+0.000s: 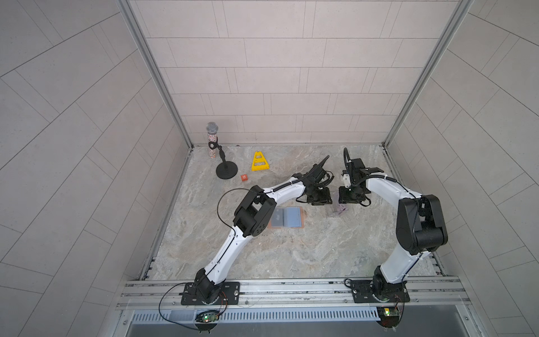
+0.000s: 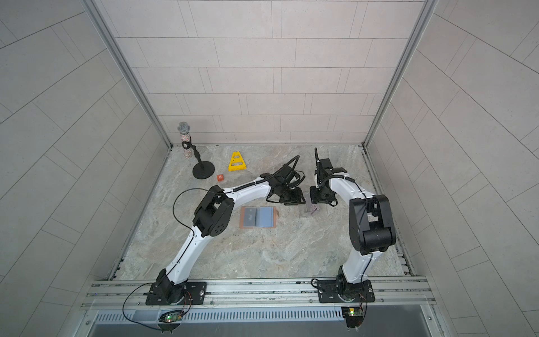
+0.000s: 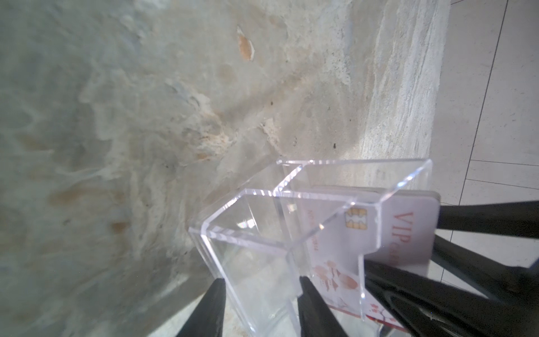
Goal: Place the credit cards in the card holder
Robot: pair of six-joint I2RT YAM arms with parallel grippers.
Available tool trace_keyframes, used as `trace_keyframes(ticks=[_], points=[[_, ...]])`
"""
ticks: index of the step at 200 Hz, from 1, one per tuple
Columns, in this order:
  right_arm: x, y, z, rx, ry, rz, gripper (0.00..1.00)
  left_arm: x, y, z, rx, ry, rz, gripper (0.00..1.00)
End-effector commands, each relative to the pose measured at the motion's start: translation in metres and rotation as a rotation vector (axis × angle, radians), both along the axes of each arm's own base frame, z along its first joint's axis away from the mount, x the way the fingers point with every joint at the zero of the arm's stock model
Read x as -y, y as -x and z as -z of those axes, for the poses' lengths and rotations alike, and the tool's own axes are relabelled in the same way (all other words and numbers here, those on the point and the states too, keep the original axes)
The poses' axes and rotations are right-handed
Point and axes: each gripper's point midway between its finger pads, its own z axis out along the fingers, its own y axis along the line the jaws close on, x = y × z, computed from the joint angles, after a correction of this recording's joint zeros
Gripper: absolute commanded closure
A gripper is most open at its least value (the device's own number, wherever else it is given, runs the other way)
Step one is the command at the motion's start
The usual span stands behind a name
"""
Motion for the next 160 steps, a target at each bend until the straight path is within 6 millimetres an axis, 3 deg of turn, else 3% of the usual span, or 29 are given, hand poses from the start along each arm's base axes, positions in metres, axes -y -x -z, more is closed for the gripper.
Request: trace_keyframes(ticks=[1,91,160], points=[[0.007,0.002,-0.012,0.010,0.045,-0.012,0.57,-0.025,0.007,0.026,-0.043,-0.112,-0.028,0.56],[0.006,0.001,-0.026,0.039,0.052,-0.012,0.59,-0.030,0.007,0.028,-0.044,-0.122,-0.037,0.60],[0.003,0.002,-0.028,0.042,0.044,-0.021,0.69,-0.031,0.007,0.029,-0.046,-0.120,-0.037,0.61]])
